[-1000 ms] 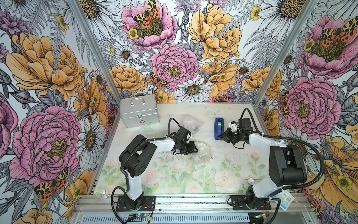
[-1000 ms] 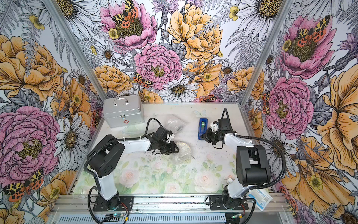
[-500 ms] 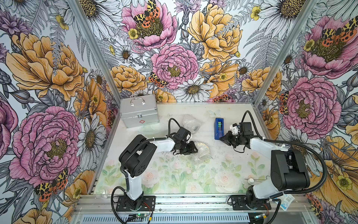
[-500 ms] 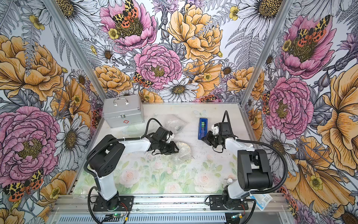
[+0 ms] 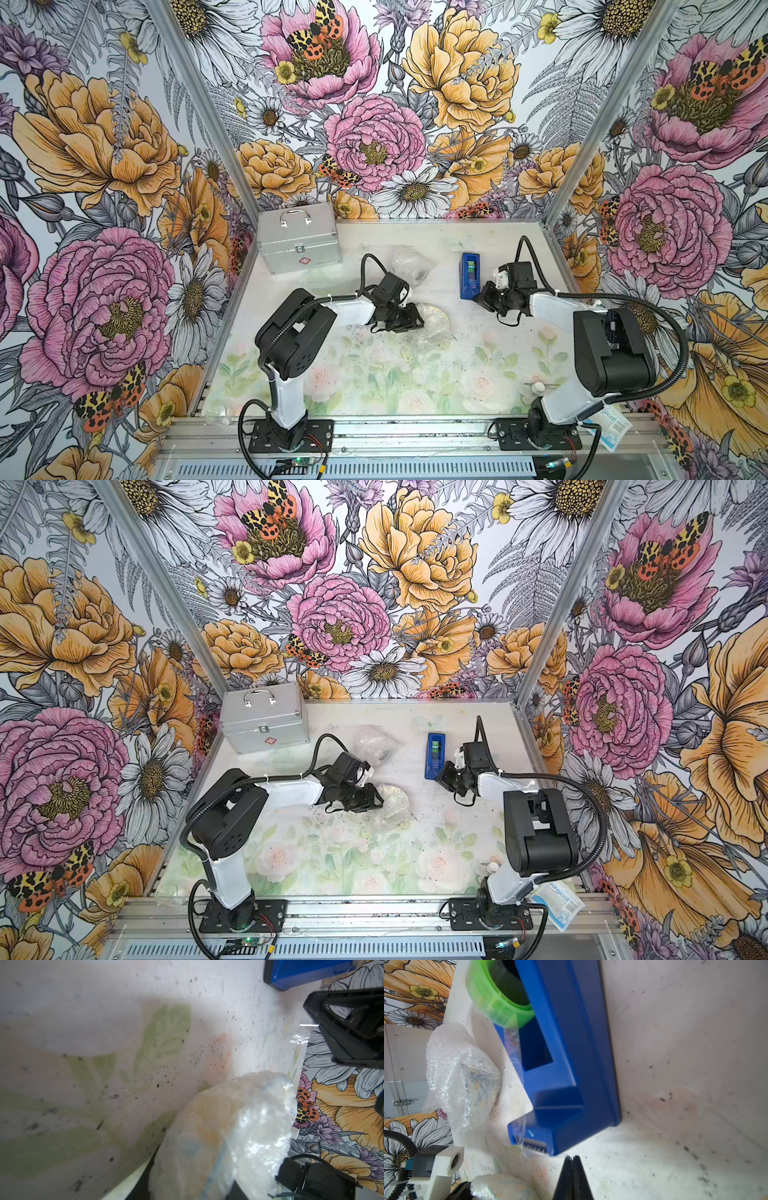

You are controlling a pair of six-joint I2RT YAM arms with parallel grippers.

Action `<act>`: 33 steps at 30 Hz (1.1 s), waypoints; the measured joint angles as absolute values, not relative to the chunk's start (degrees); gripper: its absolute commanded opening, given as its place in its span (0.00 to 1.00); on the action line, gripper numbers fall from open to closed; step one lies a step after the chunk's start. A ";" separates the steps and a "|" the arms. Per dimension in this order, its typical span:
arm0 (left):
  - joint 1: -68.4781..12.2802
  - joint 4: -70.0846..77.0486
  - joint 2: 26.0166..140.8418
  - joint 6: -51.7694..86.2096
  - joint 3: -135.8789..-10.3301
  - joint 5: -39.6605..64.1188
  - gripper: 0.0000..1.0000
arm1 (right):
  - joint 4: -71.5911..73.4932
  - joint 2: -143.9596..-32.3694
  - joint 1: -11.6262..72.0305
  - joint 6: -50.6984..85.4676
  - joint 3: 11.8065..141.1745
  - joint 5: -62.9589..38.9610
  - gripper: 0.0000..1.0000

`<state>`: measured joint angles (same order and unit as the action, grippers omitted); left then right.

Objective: Wrap bowls in bubble wrap
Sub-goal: Tear off the tape using the Tape Cutter.

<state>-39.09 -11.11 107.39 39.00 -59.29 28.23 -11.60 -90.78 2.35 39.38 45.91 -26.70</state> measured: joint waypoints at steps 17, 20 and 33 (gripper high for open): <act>-38.83 -10.87 107.39 39.03 -59.18 28.60 0.34 | -21.67 -93.78 4.23 35.03 47.46 -19.07 0.00; -38.83 -10.87 107.39 39.05 -59.18 28.62 0.35 | -22.55 -90.50 4.64 35.09 47.44 -20.08 0.00; -38.83 -10.28 107.39 39.24 -58.81 28.71 0.37 | -23.77 -72.49 28.42 42.02 50.87 -26.50 0.00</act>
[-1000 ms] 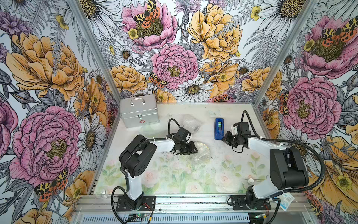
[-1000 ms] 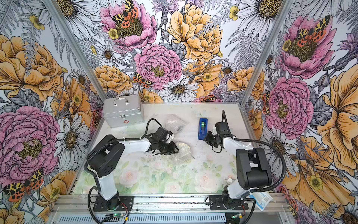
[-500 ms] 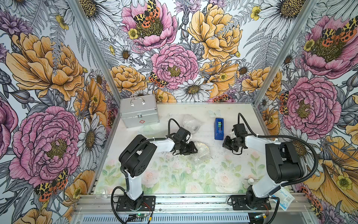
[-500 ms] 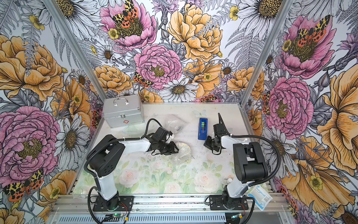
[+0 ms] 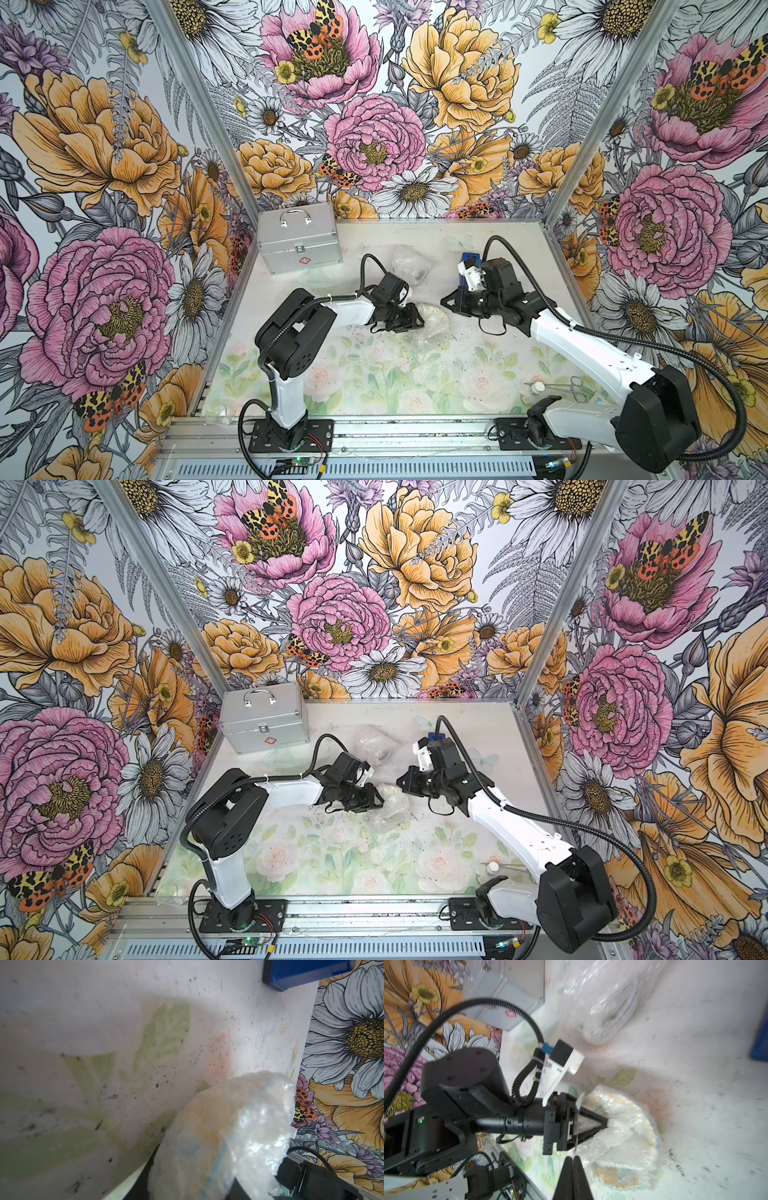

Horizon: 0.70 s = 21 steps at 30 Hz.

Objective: Wrap bowls in bubble wrap
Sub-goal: Stick the tape on the bubble wrap.

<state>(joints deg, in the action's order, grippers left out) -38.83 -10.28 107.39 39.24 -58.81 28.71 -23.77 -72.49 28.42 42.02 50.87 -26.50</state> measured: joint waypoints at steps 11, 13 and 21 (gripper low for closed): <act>-38.72 -9.76 107.37 39.27 -58.48 29.06 0.37 | -20.99 -84.99 32.67 48.56 51.92 -27.86 0.00; -38.72 -9.67 107.37 39.27 -58.48 29.06 0.37 | -20.71 -86.19 32.64 49.15 52.03 -27.99 0.00; -38.72 -9.65 107.37 39.24 -58.48 29.08 0.37 | -20.14 -90.96 30.94 51.64 51.79 -28.32 0.00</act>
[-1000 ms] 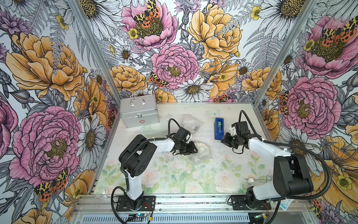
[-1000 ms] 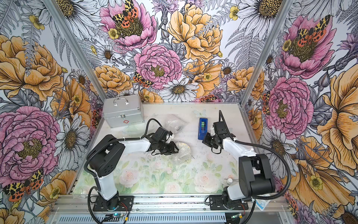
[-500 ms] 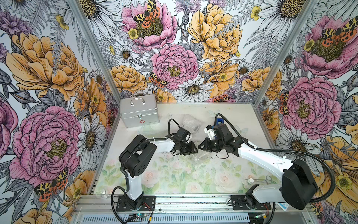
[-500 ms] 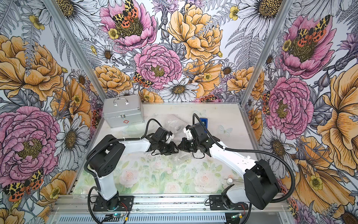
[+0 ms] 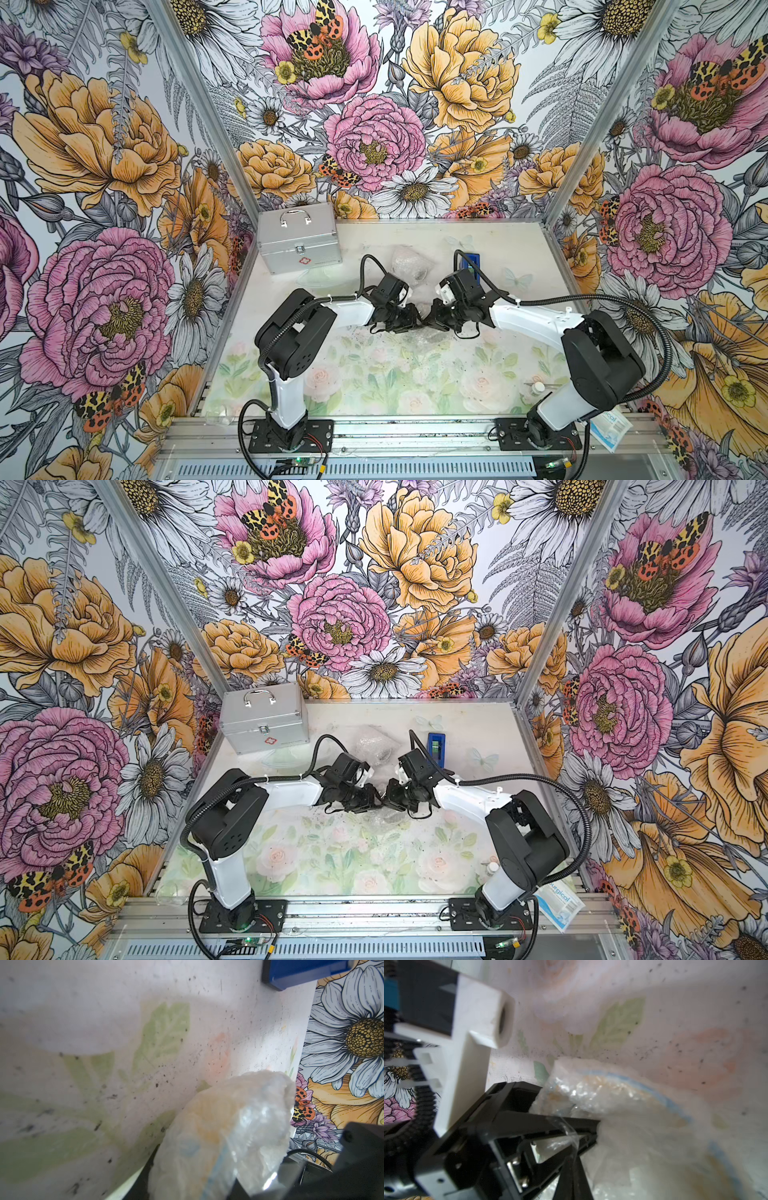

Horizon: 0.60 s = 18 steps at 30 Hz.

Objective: Wrap bowls in bubble wrap
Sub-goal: Stick the tape on the bubble wrap.

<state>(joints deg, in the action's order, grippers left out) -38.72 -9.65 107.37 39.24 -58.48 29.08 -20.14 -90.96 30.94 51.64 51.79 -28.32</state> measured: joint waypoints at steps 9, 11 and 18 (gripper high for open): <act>-38.72 -9.65 107.37 39.24 -58.48 29.06 0.38 | -20.05 -90.87 29.91 51.66 49.91 -28.34 0.00; -38.72 -9.67 107.37 39.24 -58.48 29.06 0.38 | -20.08 -90.59 29.82 51.64 49.63 -28.34 0.00; -38.79 -10.20 107.37 39.18 -58.48 29.02 0.49 | -19.88 -88.58 29.54 51.48 47.75 -28.32 0.00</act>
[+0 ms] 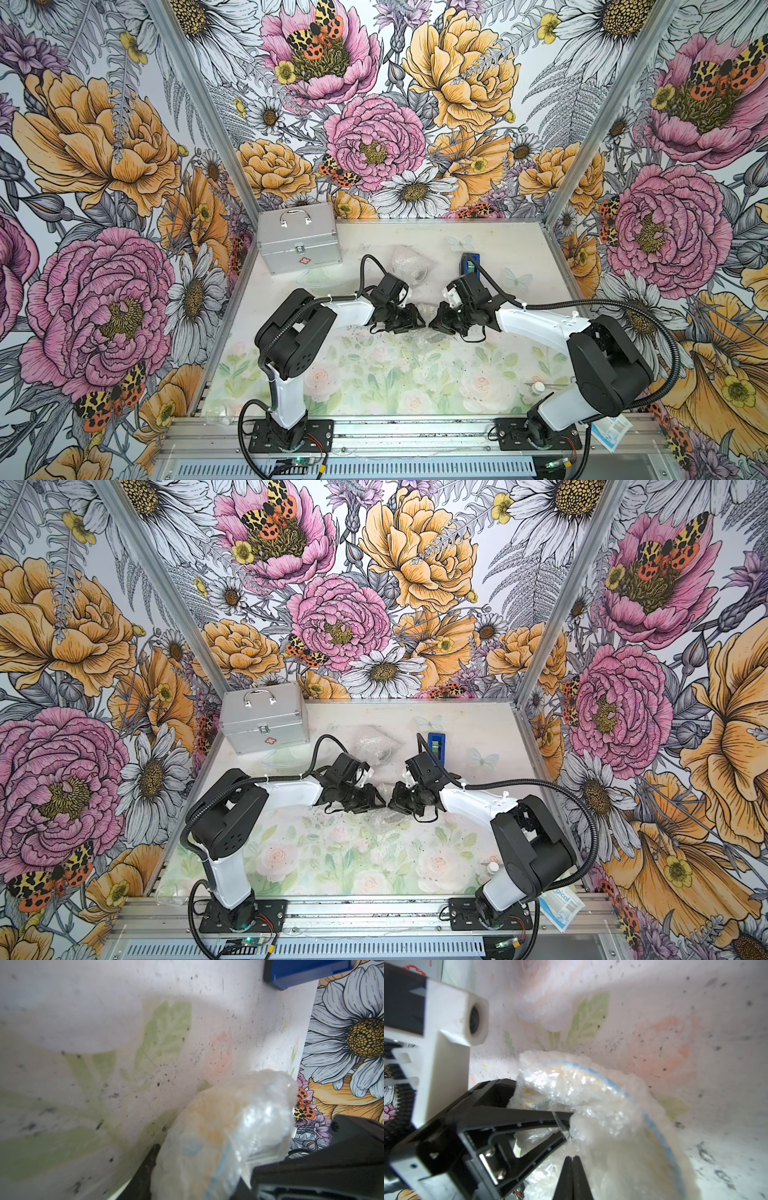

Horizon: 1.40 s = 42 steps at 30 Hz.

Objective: Wrap bowls in bubble wrap
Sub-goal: Stick the tape on the bubble wrap.

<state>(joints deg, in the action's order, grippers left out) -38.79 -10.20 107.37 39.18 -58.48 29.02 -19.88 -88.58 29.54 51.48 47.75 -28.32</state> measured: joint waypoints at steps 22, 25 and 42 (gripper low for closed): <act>-43.18 -20.82 94.89 40.51 -64.97 23.14 0.28 | -19.25 -88.99 29.54 51.40 46.57 -28.27 0.00; -42.76 -21.30 95.24 40.56 -65.28 23.14 0.29 | -19.25 -88.99 29.54 51.42 46.57 -28.18 0.00; -42.06 -15.46 108.07 42.65 -66.89 30.28 0.20 | -19.59 -88.01 29.54 51.48 46.24 -27.24 0.00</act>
